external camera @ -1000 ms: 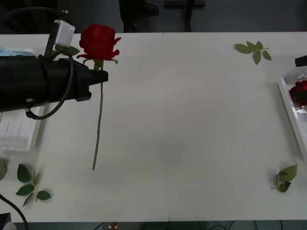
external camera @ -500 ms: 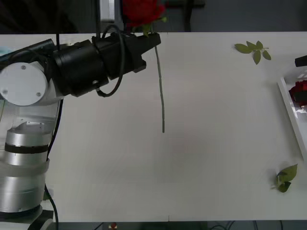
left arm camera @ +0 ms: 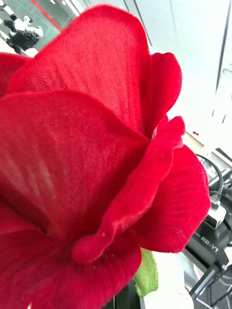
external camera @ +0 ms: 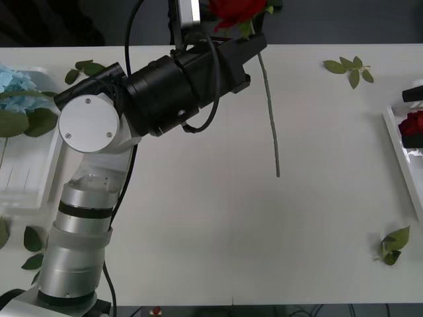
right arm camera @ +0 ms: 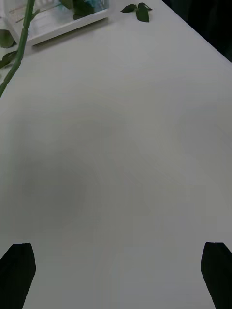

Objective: Place the red flowers into the right box and the blue flowers into the left box. If a person shows an open palm, hand one flower to the person first, then continue sorting.

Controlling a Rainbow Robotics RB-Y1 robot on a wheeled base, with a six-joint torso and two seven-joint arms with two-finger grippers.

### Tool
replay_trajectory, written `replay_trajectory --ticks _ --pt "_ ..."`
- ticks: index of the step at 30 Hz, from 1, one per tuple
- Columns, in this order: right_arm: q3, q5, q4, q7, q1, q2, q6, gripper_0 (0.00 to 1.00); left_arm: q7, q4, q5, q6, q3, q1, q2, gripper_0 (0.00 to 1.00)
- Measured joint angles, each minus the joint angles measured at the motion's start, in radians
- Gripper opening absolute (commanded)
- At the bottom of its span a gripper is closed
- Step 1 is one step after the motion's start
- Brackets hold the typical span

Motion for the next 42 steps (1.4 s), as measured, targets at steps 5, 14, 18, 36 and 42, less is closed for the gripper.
replay_trajectory --ticks 5,14,18,36,42 --pt "0.046 -0.083 0.0 -0.001 0.0 0.0 -0.003 1.0 0.0 0.006 0.0 -0.005 -0.003 0.0 0.0 0.0" --pt "0.189 -0.153 -0.007 -0.298 -0.007 0.0 -0.071 1.0 0.0 0.006 0.0 -0.005 -0.003 0.0 0.0 0.0" --pt "0.262 -0.19 -0.007 -0.36 -0.042 0.0 -0.095 1.0 0.0 0.006 0.0 -0.005 -0.003 0.0 0.0 0.0" --pt "0.29 -0.112 -0.075 -0.744 -0.164 0.213 -0.088 1.0 0.0 0.006 0.0 -0.005 -0.003 0.0 0.0 0.0" --pt "0.313 -0.11 -0.083 -0.792 -0.164 0.257 -0.092 1.0 0.0 0.006 0.0 -0.005 -0.003 0.0 0.0 0.0"
